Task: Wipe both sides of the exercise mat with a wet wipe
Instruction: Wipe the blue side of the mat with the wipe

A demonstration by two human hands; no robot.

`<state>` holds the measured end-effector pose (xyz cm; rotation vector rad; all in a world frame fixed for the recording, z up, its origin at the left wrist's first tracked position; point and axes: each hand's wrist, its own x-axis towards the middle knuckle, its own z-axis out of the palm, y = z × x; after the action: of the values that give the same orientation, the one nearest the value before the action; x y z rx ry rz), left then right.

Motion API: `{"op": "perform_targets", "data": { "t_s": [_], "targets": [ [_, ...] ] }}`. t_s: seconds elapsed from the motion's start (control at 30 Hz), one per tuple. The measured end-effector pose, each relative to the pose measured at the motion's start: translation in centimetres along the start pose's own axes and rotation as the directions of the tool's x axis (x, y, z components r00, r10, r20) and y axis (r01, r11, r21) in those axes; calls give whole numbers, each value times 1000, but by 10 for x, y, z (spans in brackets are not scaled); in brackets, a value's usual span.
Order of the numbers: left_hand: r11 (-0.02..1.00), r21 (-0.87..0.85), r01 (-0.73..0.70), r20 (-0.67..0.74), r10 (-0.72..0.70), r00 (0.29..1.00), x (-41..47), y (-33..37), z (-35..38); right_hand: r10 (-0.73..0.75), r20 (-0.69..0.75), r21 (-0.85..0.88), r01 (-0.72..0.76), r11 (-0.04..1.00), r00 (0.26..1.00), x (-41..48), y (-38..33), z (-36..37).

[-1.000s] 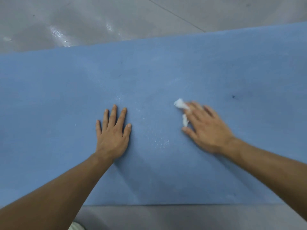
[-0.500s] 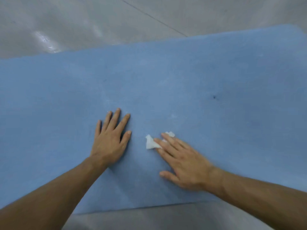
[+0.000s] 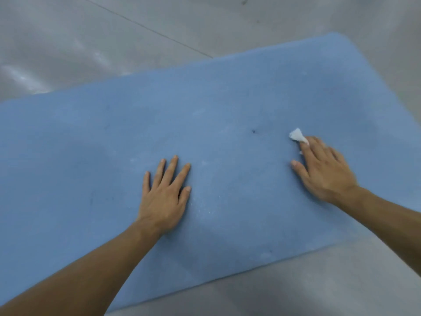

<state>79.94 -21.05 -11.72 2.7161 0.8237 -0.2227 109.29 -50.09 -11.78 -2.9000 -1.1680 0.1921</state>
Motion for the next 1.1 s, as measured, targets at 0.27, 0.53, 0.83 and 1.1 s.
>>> {"op": "perform_targets", "data": {
  "t_s": [0.27,0.53,0.83,1.1],
  "targets": [
    [998,9,-60,-35,60,998,5,23,8,-195,106,104,184,977,975,-53,-33,-5],
    [943,66,-325,15,325,946,43,78,13,-600,108,31,600,799,793,-168,-144,21],
    [937,56,-346,-10,347,938,64,97,17,167,101,-23,-165,986,981,-144,15,3],
    [934,97,-343,-60,349,935,64,103,24,174,204,97,-197,976,963,-155,17,-4]
  ]
}}
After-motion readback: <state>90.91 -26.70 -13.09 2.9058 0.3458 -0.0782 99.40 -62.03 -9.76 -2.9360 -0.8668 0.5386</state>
